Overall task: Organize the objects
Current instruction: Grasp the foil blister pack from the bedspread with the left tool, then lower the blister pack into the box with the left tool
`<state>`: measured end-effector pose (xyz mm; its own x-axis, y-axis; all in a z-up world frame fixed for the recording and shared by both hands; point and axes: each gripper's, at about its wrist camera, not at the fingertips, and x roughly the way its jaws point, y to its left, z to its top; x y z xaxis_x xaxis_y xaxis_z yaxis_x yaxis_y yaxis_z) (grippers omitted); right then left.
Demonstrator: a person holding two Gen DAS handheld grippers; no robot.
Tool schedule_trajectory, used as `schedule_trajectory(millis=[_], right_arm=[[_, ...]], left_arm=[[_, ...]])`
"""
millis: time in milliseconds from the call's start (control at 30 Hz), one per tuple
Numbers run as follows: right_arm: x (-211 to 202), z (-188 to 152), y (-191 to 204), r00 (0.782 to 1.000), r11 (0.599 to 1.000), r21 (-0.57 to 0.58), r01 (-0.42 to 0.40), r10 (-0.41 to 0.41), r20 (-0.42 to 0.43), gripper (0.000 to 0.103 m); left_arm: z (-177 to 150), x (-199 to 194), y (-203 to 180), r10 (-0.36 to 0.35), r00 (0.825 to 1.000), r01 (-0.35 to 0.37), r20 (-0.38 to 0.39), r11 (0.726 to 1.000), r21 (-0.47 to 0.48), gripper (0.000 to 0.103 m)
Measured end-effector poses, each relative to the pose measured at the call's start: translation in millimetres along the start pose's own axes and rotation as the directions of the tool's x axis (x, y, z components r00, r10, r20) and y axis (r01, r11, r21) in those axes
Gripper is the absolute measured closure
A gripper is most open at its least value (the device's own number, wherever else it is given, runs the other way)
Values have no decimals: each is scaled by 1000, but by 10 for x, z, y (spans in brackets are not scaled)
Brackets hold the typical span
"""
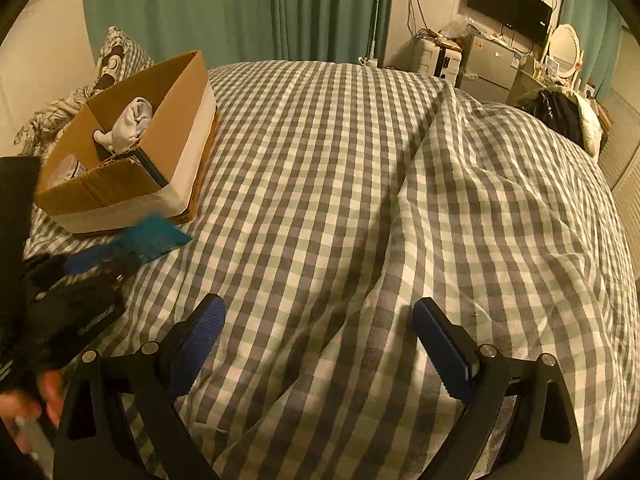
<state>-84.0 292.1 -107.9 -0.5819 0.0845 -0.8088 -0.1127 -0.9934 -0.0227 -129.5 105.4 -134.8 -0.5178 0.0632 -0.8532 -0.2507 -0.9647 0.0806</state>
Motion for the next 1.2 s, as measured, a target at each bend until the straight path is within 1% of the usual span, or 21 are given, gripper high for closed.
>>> schedule_trajectory(millis=[67, 100, 133, 200, 300, 367, 467, 533, 600, 633, 700, 733, 767, 867, 933, 967, 1100, 1200], right_arm=[[13, 1, -13, 1000, 1000, 6, -7, 7, -6, 8], [20, -1, -17, 1000, 1000, 7, -10, 10, -9, 8], [33, -1, -20, 1000, 1000, 9, -12, 12, -15, 8], [55, -2, -28, 1000, 1000, 12, -11, 12, -25, 8], [69, -9, -35, 1000, 1000, 16, -13, 13, -28, 8], [75, -15, -37, 1000, 1000, 16, -12, 12, -28, 8], [44, -38, -24, 1000, 1000, 18, -15, 15, -25, 8], [-20, -50, 4, 999, 999, 14, -35, 35, -10, 8], [-140, -55, 56, 998, 998, 8, -55, 55, 15, 8], [-229, -53, 82, 997, 998, 5, -65, 65, 27, 8], [-396, -40, 110, 994, 997, 5, -83, 83, 65, 8], [-470, -29, 126, 993, 996, 4, -90, 90, 78, 8], [-569, -5, 146, 991, 996, 3, -94, 93, 94, 8], [-754, 101, 232, 988, 996, -15, -90, 91, 125, 8], [-861, 206, 305, 984, 996, -31, -89, 93, 153, 8], [-921, 274, 346, 980, 995, -42, -95, 101, 170, 8], [-1095, 668, 538, 961, 989, -72, -129, 142, 236, 8], [-1149, 989, 689, 946, 985, -100, -140, 163, 282, 8]], left_arm=[[2, 38, -2, -42, 999, 42, -9, 999, 26, 66], [-10, 44, -12, -57, 998, 57, -6, 997, 45, 71], [-22, 45, -41, -77, 997, 77, -6, 995, 69, 79], [-70, 15, -93, -97, 995, 96, -2, 989, 108, 89], [-133, -81, -237, -107, 994, 103, 13, 978, 180, 95], [-158, -178, -292, -121, 992, 114, 24, 973, 203, 95], [-199, -408, -270, -154, 987, 144, 38, 970, 197, 95], [-226, -546, -225, -159, 987, 153, 22, 971, 184, 95], [-250, -651, -149, -147, 989, 148, -19, 975, 168, 95], [-270, -717, -76, -149, 988, 152, -29, 977, 150, 95], [-263, -879, 115, -201, 979, 203, -30, 975, 89, 95], [-198, -914, 129, -218, 976, 219, -21, 974, 63, 95], [-146, -990, 178, -225, 974, 225, -4, 973, 45, 95], [24, -1309, 350, -206, 975, 203, 80, 978, 37, 95], [240, -1415, 363, -207, 970, 205, 128, 978, 29, 95], [314, -1498, 436, -209, 966, 208, 151, 978, 22, 95], [614, -1697, 671, -166, 961, 168, 222, 986, 10, 95], [863, -1702, 825, -143, 958, 149, 247, 989, -6, 95]])
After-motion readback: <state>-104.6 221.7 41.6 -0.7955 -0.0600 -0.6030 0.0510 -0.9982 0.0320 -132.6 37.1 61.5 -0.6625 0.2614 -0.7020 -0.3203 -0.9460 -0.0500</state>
